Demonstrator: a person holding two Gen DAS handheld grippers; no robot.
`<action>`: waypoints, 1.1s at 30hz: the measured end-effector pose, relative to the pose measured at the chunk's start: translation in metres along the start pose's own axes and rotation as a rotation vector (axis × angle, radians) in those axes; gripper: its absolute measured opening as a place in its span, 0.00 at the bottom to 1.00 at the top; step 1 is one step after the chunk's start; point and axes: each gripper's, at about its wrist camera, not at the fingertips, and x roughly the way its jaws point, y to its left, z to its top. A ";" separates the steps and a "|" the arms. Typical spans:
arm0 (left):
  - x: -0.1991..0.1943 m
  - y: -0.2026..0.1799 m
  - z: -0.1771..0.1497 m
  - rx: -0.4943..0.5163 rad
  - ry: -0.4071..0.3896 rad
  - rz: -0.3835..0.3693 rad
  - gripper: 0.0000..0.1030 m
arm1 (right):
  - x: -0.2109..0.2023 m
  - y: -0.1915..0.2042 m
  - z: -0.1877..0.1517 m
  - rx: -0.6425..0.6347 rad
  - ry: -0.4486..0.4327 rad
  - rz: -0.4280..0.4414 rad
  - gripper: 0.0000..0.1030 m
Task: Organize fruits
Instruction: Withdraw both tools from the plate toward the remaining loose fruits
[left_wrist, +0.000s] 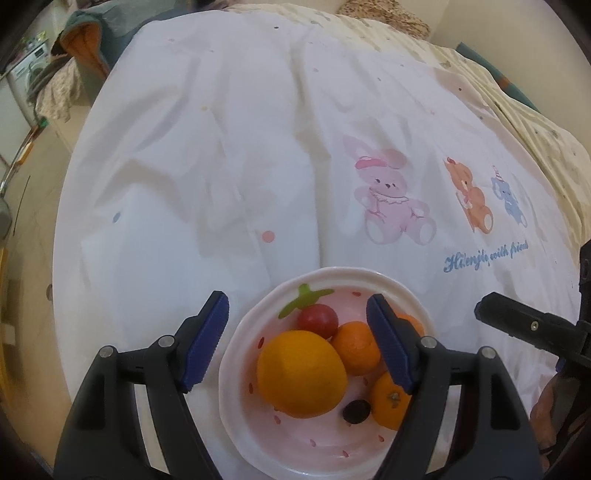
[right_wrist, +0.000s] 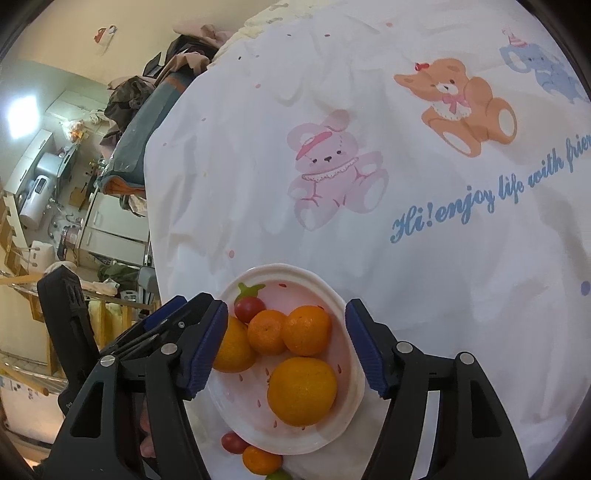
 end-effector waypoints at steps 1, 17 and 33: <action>0.000 0.000 -0.001 -0.002 0.000 0.004 0.72 | 0.000 0.001 0.000 -0.007 -0.001 -0.003 0.67; -0.039 -0.002 -0.024 0.030 -0.043 0.086 0.72 | -0.033 0.003 -0.023 -0.029 -0.038 -0.069 0.67; -0.085 0.015 -0.096 -0.011 0.039 0.107 0.72 | -0.079 0.013 -0.092 -0.054 -0.036 -0.077 0.67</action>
